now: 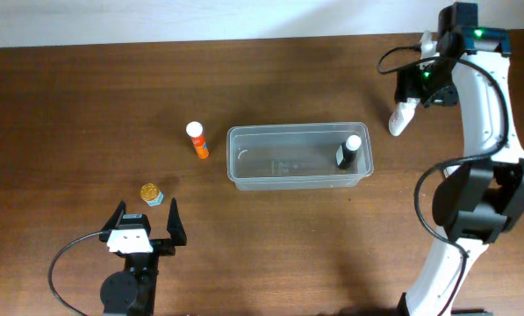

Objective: Pack container
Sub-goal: 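Release the brown bottle and move the right gripper to the spray bottle, then grasp the white spray bottle with the right gripper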

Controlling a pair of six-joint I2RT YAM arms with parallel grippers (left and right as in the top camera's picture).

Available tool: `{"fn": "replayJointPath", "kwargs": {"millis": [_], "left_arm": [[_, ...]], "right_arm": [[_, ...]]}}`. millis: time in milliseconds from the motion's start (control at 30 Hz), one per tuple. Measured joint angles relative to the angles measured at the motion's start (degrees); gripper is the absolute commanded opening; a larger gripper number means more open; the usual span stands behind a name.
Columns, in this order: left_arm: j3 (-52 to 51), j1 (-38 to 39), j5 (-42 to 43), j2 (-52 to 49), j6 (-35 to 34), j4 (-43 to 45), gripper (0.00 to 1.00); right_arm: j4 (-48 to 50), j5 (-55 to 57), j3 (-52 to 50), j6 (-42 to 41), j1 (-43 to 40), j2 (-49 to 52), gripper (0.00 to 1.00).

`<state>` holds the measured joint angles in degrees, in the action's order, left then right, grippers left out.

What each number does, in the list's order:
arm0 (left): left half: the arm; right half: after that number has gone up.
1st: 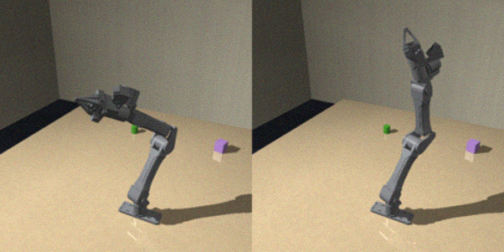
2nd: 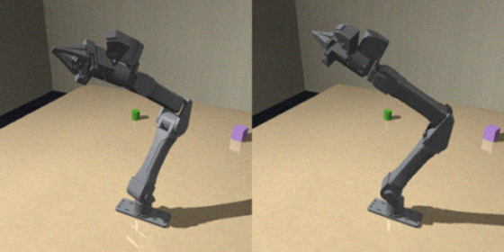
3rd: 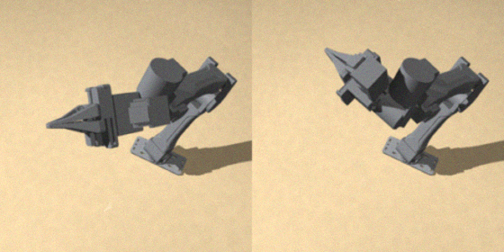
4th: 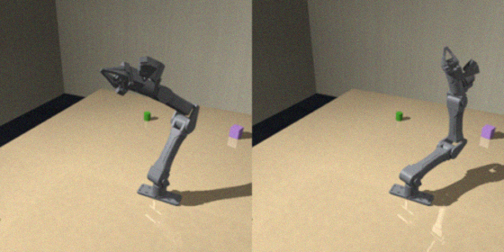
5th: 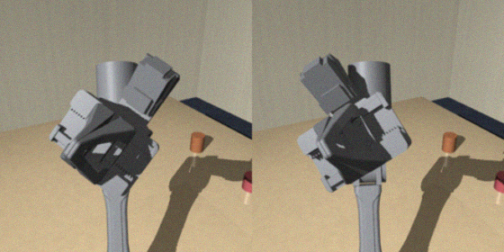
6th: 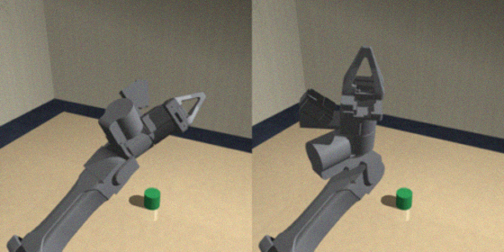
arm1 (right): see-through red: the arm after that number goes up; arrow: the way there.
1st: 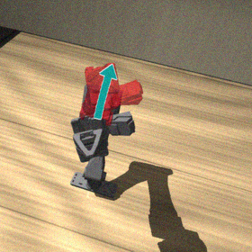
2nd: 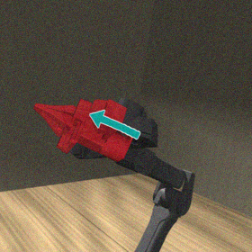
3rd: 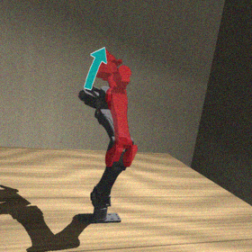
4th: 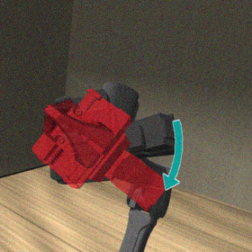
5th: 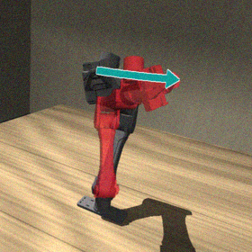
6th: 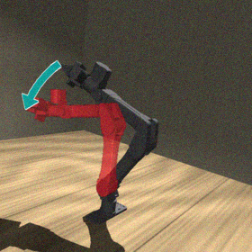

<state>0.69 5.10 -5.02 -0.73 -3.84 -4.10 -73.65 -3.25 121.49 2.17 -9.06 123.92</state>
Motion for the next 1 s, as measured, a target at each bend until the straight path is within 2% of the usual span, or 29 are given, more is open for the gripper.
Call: {"fn": "replayJointPath", "kwargs": {"millis": [333, 433, 533, 800, 1000], "left_arm": [[0.0, 0.0, 0.0, 0.0, 0.0, 0.0, 0.99], [0.0, 0.0, 0.0, 0.0, 0.0, 0.0, 0.99], [0.0, 0.0, 0.0, 0.0, 0.0, 0.0, 0.99], [0.0, 0.0, 0.0, 0.0, 0.0, 0.0, 0.99], [0.0, 0.0, 0.0, 0.0, 0.0, 0.0, 0.99]], "right_arm": [[0.5, 0.39, 0.0, 0.02, 0.0, 4.46, 0.72], [0.68, 0.39, 0.0, 0.02, 0.0, 5.44, 0.66], [0.85, 0.39, 0.0, 0.24, 0.0, 6.1, 0.66], [1.53, 0.39, -0.04, 0.63, 0.0, 6.78, 0.45], [1.7, 0.39, -0.04, 0.7, 0.0, 6.78, 0.37]]}}
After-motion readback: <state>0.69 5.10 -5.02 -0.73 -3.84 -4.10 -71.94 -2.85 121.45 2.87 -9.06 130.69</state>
